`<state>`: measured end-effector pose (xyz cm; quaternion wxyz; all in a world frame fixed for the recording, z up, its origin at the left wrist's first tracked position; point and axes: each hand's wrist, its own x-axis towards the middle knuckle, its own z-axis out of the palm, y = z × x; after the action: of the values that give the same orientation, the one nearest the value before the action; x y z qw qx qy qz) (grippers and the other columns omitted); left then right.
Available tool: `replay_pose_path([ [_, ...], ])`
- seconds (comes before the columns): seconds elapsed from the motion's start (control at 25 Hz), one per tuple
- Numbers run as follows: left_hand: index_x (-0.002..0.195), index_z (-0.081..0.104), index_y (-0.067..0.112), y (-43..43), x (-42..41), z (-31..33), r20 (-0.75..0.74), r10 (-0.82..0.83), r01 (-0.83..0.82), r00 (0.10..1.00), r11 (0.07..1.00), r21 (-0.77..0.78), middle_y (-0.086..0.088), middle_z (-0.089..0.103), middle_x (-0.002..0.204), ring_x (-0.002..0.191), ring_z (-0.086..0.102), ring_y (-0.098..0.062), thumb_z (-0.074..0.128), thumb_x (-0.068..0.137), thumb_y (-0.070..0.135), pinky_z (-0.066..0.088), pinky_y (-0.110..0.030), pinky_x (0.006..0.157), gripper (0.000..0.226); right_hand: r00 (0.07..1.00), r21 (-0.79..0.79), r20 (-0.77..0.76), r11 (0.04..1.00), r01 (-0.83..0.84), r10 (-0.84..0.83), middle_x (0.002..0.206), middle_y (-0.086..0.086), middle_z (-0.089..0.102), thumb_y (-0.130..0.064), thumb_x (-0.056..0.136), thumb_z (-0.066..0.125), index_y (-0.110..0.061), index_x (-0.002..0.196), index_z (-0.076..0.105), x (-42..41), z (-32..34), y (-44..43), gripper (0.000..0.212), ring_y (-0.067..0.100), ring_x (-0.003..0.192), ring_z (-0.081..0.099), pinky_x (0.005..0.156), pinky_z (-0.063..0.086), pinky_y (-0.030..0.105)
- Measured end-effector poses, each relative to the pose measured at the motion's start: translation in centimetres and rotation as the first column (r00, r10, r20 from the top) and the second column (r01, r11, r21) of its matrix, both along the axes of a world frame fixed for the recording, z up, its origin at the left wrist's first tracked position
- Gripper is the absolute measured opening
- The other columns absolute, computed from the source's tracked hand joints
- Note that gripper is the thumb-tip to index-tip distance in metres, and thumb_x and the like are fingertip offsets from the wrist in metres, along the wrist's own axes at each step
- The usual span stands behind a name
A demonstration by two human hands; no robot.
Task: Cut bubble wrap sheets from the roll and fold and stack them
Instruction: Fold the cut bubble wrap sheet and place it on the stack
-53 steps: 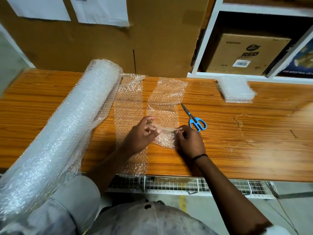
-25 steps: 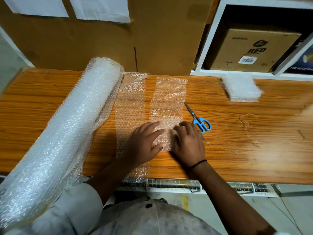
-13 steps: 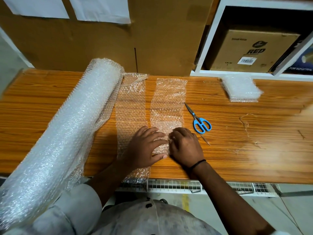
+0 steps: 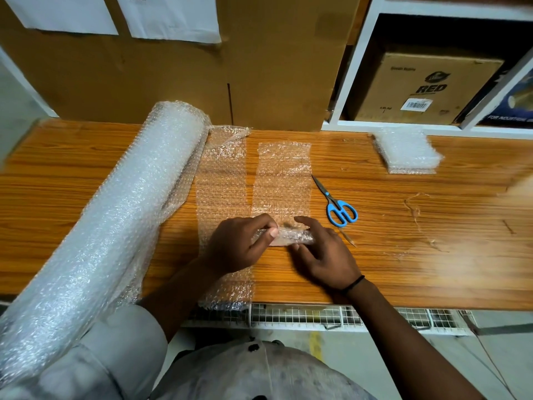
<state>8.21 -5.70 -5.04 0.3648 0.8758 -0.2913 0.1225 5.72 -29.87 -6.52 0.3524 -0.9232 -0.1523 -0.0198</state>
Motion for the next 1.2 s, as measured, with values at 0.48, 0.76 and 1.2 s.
replay_pose_path([
  [0.48, 0.156, 0.033, 0.034, -1.6, 3.9, 0.0, -0.231, 0.307, -0.307, 0.923, 0.951, 0.038, -0.008, 0.073, 0.097, 0.069, 0.066, -0.017, 0.073, 0.094, 0.030, 0.059, -0.038, 0.068, 0.074, 0.953, 0.188, -0.065, 0.934, 0.303, -0.296, 0.098, 0.001, 0.063, -0.020, 0.095, 0.073, -0.022, 0.155, 0.040, 6.3, 0.9, 1.6, 0.069, 0.021, 0.083, 0.064, 0.074, 0.052, 0.036],
  [0.76, 0.159, 0.031, 0.019, -2.1, 5.6, -2.8, -0.003, 0.349, -0.332, 0.937, 0.893, 0.303, -0.009, 0.026, 0.167, 0.148, 0.033, -0.034, 0.061, 0.097, 0.042, 0.036, -0.050, 0.114, 0.073, 0.913, 0.128, 0.015, 0.906, 0.403, -0.408, 0.120, 0.012, 0.069, -0.013, 0.097, 0.066, -0.013, 0.157, 0.037, 8.0, -0.8, 3.4, 0.067, 0.035, 0.100, 0.067, 0.080, 0.055, 0.045],
  [1.2, 0.165, 0.001, 0.022, -0.9, 6.9, -4.8, -0.106, 0.216, -0.095, 0.971, 0.748, 0.656, 0.000, -0.005, 0.172, 0.155, -0.019, -0.037, 0.014, 0.106, 0.058, -0.006, -0.058, 0.125, 0.070, 0.967, -0.399, 0.223, 0.894, 0.205, -0.122, 0.157, 0.013, 0.049, -0.032, 0.099, 0.034, -0.010, 0.147, 0.053, 6.7, -3.7, 5.1, 0.056, 0.032, 0.148, 0.040, 0.120, 0.031, 0.051],
])
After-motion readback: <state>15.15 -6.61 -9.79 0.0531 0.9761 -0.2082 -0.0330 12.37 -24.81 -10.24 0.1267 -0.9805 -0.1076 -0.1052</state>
